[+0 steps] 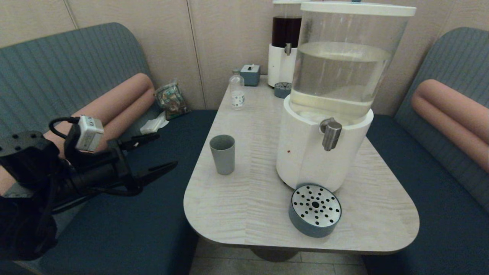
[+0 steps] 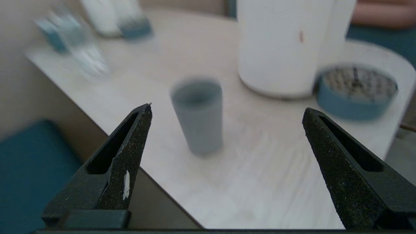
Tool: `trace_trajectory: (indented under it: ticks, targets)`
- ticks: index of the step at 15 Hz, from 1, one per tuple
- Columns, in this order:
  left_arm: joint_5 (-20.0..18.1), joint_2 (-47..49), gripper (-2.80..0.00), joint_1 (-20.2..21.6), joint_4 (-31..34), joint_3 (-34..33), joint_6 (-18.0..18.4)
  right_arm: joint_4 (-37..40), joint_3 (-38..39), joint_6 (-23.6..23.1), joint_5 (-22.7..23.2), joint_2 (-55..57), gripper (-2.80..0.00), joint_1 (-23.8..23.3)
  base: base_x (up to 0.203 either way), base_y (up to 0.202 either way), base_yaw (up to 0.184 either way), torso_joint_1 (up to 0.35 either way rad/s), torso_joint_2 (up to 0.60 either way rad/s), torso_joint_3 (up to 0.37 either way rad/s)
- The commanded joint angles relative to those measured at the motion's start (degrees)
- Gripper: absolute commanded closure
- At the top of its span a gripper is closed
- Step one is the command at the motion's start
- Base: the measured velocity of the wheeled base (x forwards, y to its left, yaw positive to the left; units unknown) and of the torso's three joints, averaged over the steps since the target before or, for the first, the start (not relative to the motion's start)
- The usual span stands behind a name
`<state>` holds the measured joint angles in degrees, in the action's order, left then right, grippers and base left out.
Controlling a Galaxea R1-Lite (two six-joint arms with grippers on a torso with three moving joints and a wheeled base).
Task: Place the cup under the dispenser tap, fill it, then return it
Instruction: Pick up the cup
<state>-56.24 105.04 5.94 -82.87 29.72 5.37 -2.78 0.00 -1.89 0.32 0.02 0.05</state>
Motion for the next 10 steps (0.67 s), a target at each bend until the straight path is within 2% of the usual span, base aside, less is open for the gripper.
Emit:
trace_trajectory:
  ticks: [1,4,10]
  targets:
    - [-1.67,8.18,-2.8,0.23,-0.81,0.54,0.31,-0.03,1.05,-0.01,0.03,-0.11,0.0,0.0,0.0,0.0,0.0,0.0,0.0,0.0]
    - [-4.36,12.18,-2.8,-4.06,-1.05,0.85,0.59,-0.03,1.05,-0.03,0.03,-0.11,0.0,-0.03,0.0,0.0,0.0,0.0,0.0,0.0]
    - [-4.06,23.67,-2.8,-5.84,-1.06,14.57,-0.07,-0.03,1.05,-0.04,0.03,-0.11,0.0,0.04,0.0,0.0,0.0,0.0,0.0,0.0]
